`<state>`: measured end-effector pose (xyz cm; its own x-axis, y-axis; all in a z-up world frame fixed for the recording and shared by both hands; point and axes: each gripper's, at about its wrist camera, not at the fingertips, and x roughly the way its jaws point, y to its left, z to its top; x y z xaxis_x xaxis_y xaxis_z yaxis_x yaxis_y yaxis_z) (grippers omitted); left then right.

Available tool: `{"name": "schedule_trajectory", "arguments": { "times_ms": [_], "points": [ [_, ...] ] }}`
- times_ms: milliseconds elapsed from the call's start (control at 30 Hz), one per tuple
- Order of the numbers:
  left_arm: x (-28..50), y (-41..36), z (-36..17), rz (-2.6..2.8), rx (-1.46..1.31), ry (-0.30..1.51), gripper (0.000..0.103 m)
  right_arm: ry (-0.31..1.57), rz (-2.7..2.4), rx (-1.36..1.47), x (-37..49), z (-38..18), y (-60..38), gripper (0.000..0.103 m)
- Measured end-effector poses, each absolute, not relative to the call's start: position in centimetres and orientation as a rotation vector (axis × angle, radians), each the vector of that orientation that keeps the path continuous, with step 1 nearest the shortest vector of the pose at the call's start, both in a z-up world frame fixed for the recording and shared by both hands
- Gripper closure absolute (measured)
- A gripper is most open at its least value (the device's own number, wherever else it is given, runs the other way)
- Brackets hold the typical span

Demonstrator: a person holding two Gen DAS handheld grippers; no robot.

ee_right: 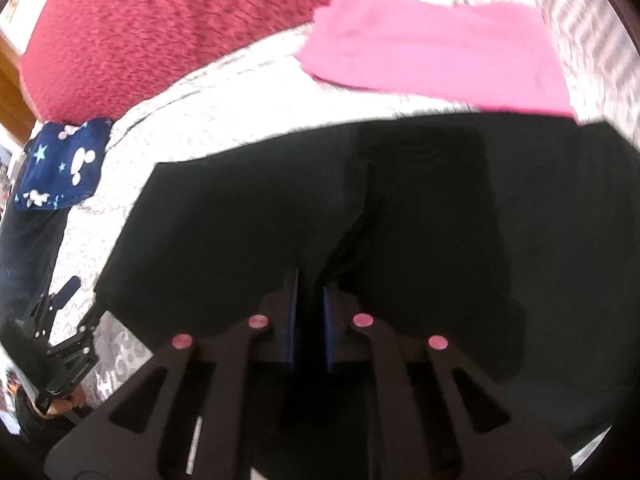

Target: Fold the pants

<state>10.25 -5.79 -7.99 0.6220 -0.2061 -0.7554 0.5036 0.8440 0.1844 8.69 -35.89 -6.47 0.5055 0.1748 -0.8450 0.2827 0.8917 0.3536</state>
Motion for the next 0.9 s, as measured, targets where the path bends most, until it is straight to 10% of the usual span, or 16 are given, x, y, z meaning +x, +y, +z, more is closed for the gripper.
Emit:
{"name": "schedule_trajectory", "arguments": {
  "times_ms": [900],
  "points": [
    [7.6,-23.4,-4.0,-0.829,0.363,0.812,0.036,0.848,-0.441,0.805,-9.8,-5.8,-46.3,0.069]
  ]
}}
